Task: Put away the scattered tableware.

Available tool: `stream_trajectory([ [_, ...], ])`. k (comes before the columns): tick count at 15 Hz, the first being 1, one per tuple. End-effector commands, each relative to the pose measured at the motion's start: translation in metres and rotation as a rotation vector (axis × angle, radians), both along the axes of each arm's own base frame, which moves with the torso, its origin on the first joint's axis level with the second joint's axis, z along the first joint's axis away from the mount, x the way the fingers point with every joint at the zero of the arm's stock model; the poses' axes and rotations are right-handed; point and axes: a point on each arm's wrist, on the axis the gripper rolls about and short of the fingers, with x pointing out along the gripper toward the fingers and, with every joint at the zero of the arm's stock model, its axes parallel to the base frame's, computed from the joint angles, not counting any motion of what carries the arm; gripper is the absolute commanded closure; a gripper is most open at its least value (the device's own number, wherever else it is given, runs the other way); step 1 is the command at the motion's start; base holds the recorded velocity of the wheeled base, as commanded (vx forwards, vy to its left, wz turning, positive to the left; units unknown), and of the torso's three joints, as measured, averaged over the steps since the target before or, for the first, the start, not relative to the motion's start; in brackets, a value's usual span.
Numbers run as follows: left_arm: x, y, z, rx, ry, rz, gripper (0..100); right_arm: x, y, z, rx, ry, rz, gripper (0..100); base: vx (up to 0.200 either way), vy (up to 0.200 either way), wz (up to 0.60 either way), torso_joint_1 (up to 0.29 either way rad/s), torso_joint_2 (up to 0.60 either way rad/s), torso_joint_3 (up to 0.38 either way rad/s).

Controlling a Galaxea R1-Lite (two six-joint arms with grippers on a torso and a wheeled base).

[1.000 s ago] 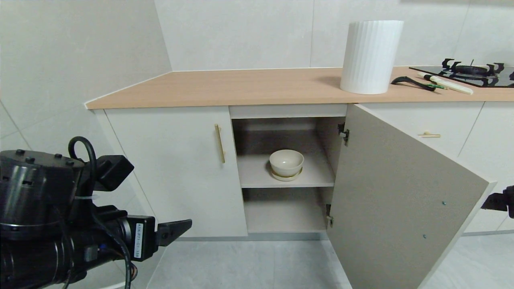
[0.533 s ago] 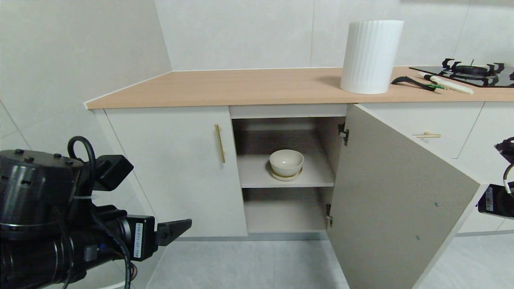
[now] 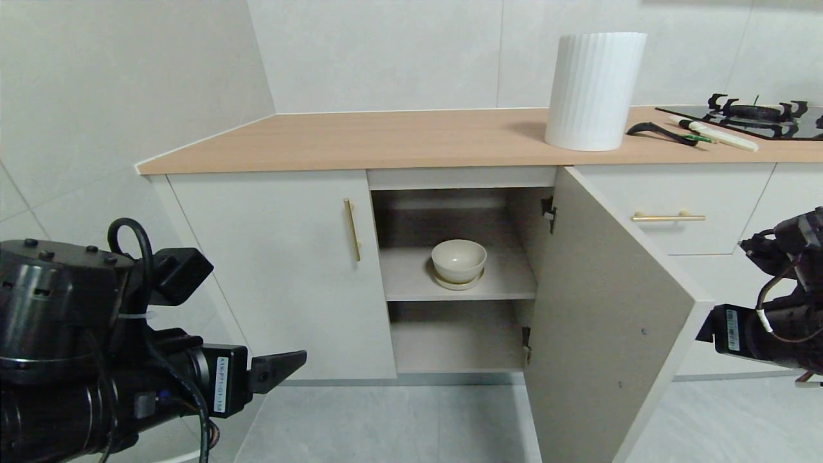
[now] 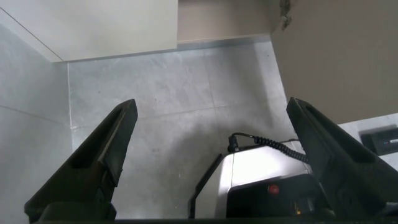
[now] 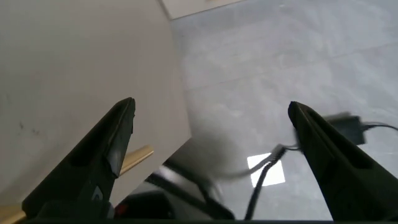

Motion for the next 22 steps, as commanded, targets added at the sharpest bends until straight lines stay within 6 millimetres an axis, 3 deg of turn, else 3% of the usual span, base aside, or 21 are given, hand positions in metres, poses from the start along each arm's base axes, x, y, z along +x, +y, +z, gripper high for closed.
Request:
stream_trajectory([
  [1, 0.000, 0.000, 0.000, 0.000, 0.001, 0.001, 0, -0.001, 0.019, -0.004, 0.022, 0.015, 0.055, 0, 0.000, 0.000, 0.00, 0.000, 0.00, 0.000],
  [5, 0.000, 0.000, 0.001, -0.003, -0.001, 0.002, 0, 0.007, 0.042, -0.011, 0.041, -0.002, 0.128, 0, 0.000, 0.000, 0.00, 0.000, 0.00, 0.000],
  [11, 0.004, -0.002, -0.003, -0.007, -0.008, 0.004, 0, 0.032, 0.094, -0.028, 0.036, -0.035, 0.293, 0, 0.000, 0.000, 0.00, 0.000, 0.00, 0.000],
  [22, 0.004, -0.002, -0.005, -0.002, -0.018, 0.005, 0, 0.073, 0.129, -0.028, 0.079, -0.082, 0.403, 0, 0.000, 0.000, 0.00, 0.000, 0.00, 0.000],
])
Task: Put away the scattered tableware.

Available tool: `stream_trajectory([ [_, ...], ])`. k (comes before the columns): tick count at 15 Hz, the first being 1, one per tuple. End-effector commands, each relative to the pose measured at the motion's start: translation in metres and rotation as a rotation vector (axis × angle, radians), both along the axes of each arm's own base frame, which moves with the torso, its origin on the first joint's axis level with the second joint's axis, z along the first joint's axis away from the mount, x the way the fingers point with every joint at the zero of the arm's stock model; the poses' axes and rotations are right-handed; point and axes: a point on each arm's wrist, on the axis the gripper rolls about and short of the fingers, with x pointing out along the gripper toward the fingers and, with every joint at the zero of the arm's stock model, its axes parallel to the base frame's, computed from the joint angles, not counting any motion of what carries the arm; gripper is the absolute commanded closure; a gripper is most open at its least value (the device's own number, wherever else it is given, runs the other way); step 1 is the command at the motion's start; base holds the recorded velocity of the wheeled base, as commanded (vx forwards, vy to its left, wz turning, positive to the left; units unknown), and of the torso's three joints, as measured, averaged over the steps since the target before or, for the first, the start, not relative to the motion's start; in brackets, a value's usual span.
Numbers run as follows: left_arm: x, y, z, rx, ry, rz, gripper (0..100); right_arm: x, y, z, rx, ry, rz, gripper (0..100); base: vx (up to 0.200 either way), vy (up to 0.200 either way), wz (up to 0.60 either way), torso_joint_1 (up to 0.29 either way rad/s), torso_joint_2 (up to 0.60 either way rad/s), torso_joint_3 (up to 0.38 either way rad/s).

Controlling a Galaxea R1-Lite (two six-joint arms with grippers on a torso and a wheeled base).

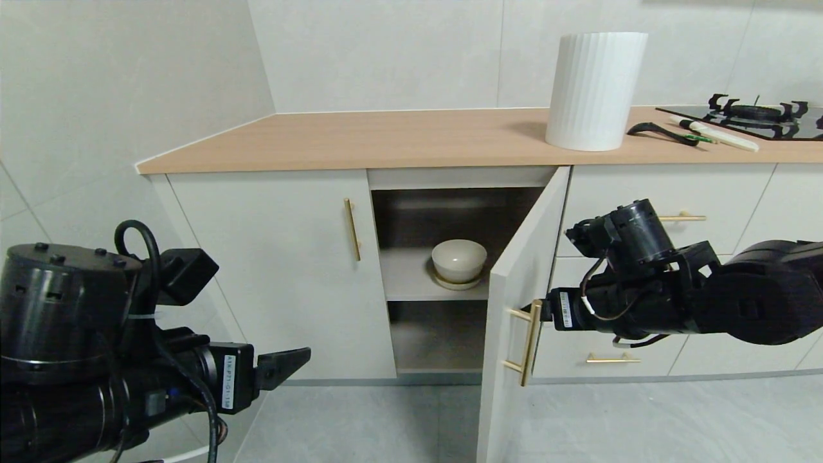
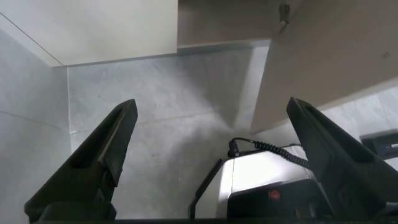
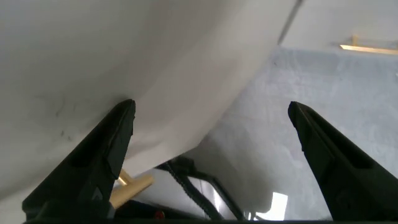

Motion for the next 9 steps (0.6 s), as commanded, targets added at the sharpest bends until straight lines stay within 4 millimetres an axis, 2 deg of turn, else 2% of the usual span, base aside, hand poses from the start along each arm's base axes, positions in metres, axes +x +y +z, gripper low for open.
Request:
stream_trajectory([
  [1, 0.000, 0.000, 0.000, 0.000, -0.001, 0.000, 0, 0.006, 0.009, -0.010, -0.003, 0.007, 0.012, 0, 0.000, 0.000, 0.00, 0.000, 0.00, 0.000],
  [9, 0.001, 0.000, 0.001, -0.001, -0.004, 0.006, 0, 0.030, 0.024, -0.036, 0.045, -0.064, 0.002, 0, 0.000, 0.000, 0.00, 0.000, 0.00, 0.000],
])
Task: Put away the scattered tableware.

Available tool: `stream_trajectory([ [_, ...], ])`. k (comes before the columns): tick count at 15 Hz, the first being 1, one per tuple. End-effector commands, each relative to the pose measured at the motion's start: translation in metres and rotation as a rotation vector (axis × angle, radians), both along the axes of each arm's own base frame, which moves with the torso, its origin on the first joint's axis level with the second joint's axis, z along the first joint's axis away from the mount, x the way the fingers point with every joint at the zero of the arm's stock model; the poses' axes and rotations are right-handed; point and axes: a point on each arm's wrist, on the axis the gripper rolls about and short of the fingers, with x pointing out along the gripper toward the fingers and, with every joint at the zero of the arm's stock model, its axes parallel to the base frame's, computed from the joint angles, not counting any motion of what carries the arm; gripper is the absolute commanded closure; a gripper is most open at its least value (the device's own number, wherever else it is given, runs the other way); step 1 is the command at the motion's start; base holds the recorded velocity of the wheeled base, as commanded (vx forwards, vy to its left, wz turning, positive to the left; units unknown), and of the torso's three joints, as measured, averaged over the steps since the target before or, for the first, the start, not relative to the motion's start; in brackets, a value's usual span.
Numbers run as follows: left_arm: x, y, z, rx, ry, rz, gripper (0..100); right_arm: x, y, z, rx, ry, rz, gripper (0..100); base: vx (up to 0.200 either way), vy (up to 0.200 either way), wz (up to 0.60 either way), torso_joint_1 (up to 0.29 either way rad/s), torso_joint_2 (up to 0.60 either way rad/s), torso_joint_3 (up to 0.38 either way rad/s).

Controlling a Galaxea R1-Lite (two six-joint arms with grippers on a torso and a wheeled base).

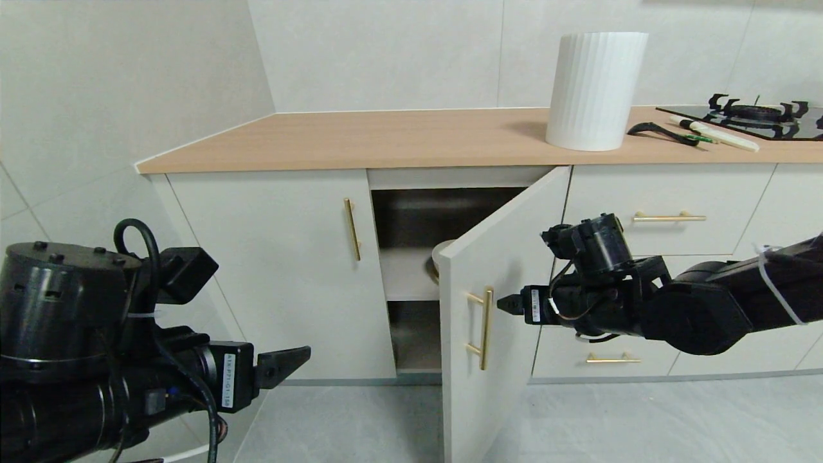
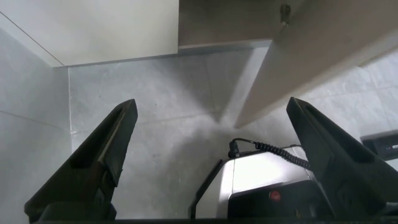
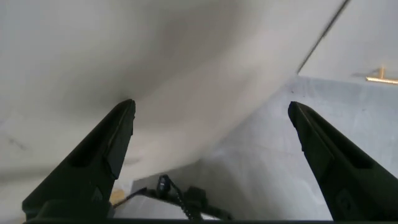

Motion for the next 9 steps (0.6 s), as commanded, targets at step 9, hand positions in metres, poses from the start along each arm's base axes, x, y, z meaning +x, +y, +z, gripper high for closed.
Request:
stream_trajectory([
  [9, 0.002, 0.000, -0.003, 0.011, 0.010, 0.006, 0, 0.019, 0.012, -0.016, 0.120, -0.069, -0.055, 0, 0.133, 0.000, 0.00, 0.000, 0.00, 0.001],
])
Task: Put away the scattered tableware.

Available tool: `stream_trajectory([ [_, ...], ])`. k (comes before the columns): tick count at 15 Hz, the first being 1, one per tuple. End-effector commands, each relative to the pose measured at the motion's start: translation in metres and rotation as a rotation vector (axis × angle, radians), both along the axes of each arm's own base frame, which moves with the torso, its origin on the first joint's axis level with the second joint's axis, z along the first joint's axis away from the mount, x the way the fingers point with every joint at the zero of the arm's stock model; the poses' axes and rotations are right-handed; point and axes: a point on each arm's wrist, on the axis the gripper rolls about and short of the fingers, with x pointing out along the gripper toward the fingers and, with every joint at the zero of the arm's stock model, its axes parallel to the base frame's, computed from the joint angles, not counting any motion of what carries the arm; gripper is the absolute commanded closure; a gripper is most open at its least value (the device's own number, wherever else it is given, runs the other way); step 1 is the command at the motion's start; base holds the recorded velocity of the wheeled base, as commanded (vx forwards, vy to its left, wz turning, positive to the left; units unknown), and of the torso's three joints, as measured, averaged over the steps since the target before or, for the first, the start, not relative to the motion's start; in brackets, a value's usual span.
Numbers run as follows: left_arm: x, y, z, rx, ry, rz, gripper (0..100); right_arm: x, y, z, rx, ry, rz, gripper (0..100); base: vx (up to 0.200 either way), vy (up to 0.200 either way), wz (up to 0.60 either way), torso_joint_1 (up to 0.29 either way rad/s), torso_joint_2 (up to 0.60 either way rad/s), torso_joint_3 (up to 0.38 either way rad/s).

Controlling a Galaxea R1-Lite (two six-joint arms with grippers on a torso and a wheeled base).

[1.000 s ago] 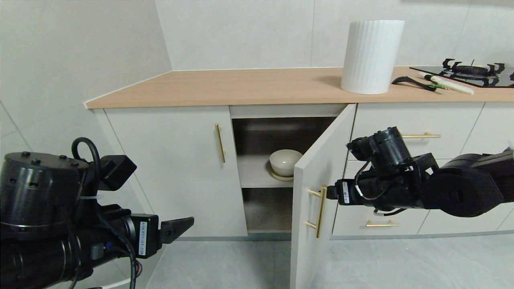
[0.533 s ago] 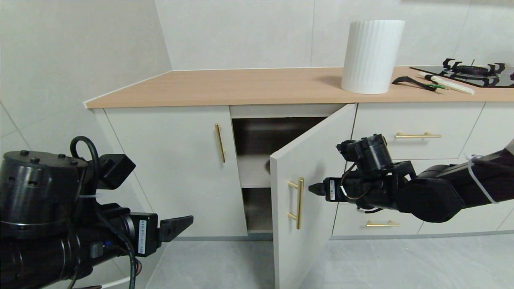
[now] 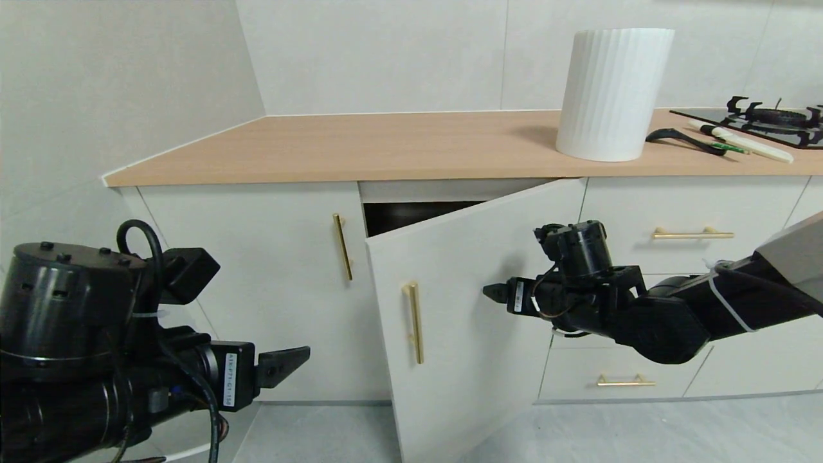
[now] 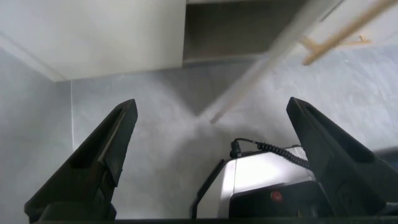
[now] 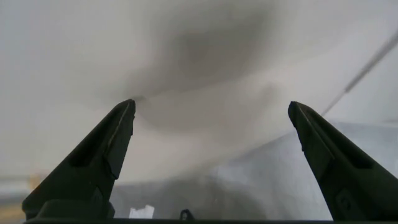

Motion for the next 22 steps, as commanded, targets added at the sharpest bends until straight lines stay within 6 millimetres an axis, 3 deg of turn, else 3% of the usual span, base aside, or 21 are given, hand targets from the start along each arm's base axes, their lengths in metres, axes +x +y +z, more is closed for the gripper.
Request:
stream_trajectory([
  [1, 0.000, 0.000, -0.001, 0.003, 0.003, -0.002, 0, 0.001, 0.000, -0.002, -0.001, 0.004, -0.002, 0, 0.000, 0.000, 0.00, 0.000, 0.00, 0.000],
  [17, 0.000, 0.000, 0.000, 0.003, 0.002, -0.002, 0, 0.052, 0.021, -0.017, 0.151, -0.133, -0.264, 0, 0.000, 0.000, 0.00, 0.000, 0.00, 0.000],
  [22, 0.000, 0.000, 0.000, 0.002, 0.002, 0.000, 0, 0.070, 0.013, -0.024, 0.159, -0.151, -0.342, 0, 0.000, 0.000, 0.00, 0.000, 0.00, 0.000],
])
